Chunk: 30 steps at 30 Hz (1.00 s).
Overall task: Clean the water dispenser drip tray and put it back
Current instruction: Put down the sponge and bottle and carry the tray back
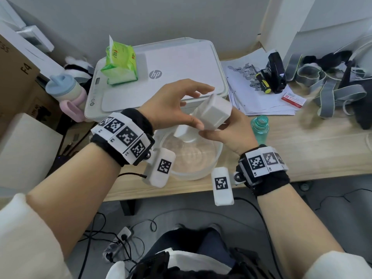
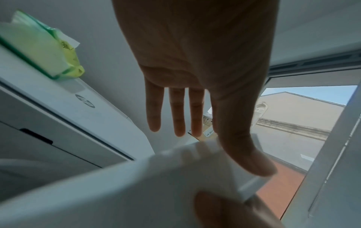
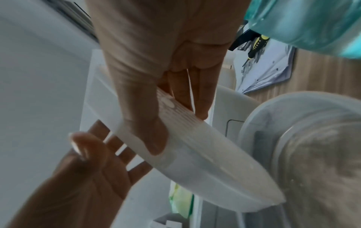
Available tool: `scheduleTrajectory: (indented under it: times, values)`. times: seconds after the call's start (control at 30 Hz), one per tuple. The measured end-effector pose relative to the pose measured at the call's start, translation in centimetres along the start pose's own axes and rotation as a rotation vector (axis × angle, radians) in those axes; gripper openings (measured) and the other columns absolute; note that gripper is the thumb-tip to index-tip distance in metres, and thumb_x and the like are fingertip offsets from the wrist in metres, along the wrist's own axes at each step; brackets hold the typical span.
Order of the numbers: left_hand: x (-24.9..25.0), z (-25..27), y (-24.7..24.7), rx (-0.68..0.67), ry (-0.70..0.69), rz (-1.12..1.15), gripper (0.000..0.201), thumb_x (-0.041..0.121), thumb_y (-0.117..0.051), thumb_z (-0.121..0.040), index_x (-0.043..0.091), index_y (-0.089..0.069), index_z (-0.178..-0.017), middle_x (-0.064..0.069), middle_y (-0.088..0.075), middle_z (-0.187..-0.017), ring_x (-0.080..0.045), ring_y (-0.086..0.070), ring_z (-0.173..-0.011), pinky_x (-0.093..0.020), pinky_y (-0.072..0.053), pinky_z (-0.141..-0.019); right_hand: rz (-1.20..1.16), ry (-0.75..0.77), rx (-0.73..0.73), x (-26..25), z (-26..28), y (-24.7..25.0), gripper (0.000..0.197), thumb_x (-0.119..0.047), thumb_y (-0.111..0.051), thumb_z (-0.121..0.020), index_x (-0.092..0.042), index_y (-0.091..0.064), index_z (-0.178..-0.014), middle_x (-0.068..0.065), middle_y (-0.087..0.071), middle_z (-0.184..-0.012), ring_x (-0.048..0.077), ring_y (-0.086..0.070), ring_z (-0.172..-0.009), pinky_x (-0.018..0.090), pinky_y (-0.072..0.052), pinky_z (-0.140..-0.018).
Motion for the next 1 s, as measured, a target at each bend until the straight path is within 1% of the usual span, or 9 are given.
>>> scheduleTrajectory:
  times: [0.1, 0.2, 0.37, 0.43, 0.53, 0.63, 0.73, 0.83, 1.0]
  values:
    - [0.4, -0.4, -0.6, -0.019, -0.032, -0.01, 0.081, 0.036, -0.08, -0.052, 0.039, -0.045, -0.124, 0.02, -0.051, -0.117, 0.004, -0.05, -0.111, -0.012, -0.043, -0.092, -0.023, 0.043, -0.025, -1.1, -0.3, -0.2, 0.058, -0.007, -0.085, -0.058, -0.029, -0.058, -0.104, -0.019, -0.064, -0.084, -0.016, -0.06, -0.07, 0.005, -0.045, -0.064]
    - [1.1, -0.5, -0.6, 0.027, -0.092, 0.011, 0.073, 0.028, -0.081, -0.055, 0.03, -0.053, -0.122, 0.022, -0.055, -0.11, 0.011, -0.049, -0.103, -0.013, -0.045, -0.09, 0.042, 0.096, -0.043, -2.2, -0.3, -0.8, 0.056, -0.01, -0.084, -0.059, -0.026, -0.058, -0.106, -0.016, -0.066, -0.088, -0.01, -0.062, -0.079, 0.012, -0.049, -0.074]
    - [-0.1, 1.7, 1.8, 0.179, -0.101, 0.156, 0.059, 0.032, -0.082, -0.053, 0.039, -0.057, -0.106, 0.023, -0.058, -0.106, -0.001, -0.053, -0.105, -0.014, -0.052, -0.072, 0.076, 0.055, -0.194, -1.9, -0.2, -1.0, 0.105, -0.02, -0.087, -0.057, -0.025, -0.028, -0.143, 0.004, -0.048, -0.141, 0.009, -0.044, -0.129, 0.027, -0.035, -0.107]
    - [-0.9, 3.4, 2.7, 0.29, -0.075, 0.214, 0.058, 0.037, -0.08, -0.051, 0.049, -0.056, -0.102, 0.024, -0.058, -0.107, -0.002, -0.053, -0.105, -0.016, -0.053, -0.07, 0.155, 0.029, -0.247, -1.5, 0.0, -0.8, 0.114, -0.022, -0.086, -0.057, -0.028, -0.016, -0.147, 0.001, -0.031, -0.152, 0.006, -0.03, -0.136, 0.028, -0.026, -0.112]
    - [-1.0, 5.5, 3.4, 0.376, -0.074, 0.208, 0.059, 0.036, -0.08, -0.051, 0.041, -0.057, -0.106, 0.014, -0.059, -0.114, -0.01, -0.055, -0.112, -0.022, -0.056, -0.076, 0.308, 0.078, -0.279, -0.9, 0.5, -1.2, 0.115, -0.023, -0.086, -0.059, -0.03, -0.013, -0.148, -0.005, -0.025, -0.154, 0.009, -0.025, -0.139, 0.027, -0.022, -0.112]
    - [1.0, 5.6, 3.0, 0.278, -0.142, 0.055, 0.057, 0.038, -0.079, -0.055, 0.037, -0.061, -0.108, 0.018, -0.059, -0.11, 0.0, -0.055, -0.108, -0.017, -0.052, -0.078, 0.358, 0.178, -0.312, -1.5, 0.5, -3.4, 0.114, -0.026, -0.088, -0.055, -0.026, -0.019, -0.146, -0.007, -0.033, -0.149, 0.005, -0.029, -0.135, 0.021, -0.025, -0.111]
    - [3.3, 3.8, 1.2, 0.154, -0.243, -0.298, 0.057, 0.042, -0.076, -0.059, 0.039, -0.06, -0.113, 0.017, -0.062, -0.11, -0.007, -0.058, -0.105, -0.035, -0.051, -0.079, 0.223, 0.167, -0.178, -1.1, 0.7, -4.7, 0.068, -0.023, -0.085, -0.059, -0.016, -0.053, -0.118, -0.015, -0.055, -0.107, -0.006, -0.049, -0.101, 0.008, -0.04, -0.089]
    - [4.2, 1.4, -0.1, -0.021, -0.255, -0.551, 0.058, 0.041, -0.072, -0.063, 0.042, -0.055, -0.118, 0.017, -0.059, -0.117, -0.011, -0.054, -0.11, -0.035, -0.046, -0.08, 0.009, -0.025, -0.059, -0.5, 1.6, -4.8, 0.039, -0.005, -0.079, -0.067, -0.021, -0.056, -0.094, -0.015, -0.053, -0.085, -0.015, -0.053, -0.078, 0.0, -0.042, -0.07]
    - [4.2, -0.9, -1.4, -0.209, -0.375, -0.633, 0.058, 0.044, -0.069, -0.067, 0.044, -0.049, -0.122, 0.017, -0.056, -0.119, -0.008, -0.051, -0.111, -0.028, -0.035, -0.074, -0.112, -0.244, 0.063, 1.4, 2.5, -5.8, 0.048, -0.011, -0.078, -0.07, -0.015, -0.053, -0.111, -0.011, -0.056, -0.098, 0.004, -0.055, -0.097, 0.007, -0.041, -0.07]
Point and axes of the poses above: each hand's wrist, its own z-axis away from the middle knuckle, its own y-axis out of the back of the hand, x = y × z, the point moved 2 cm from there along -z, towards the middle knuckle
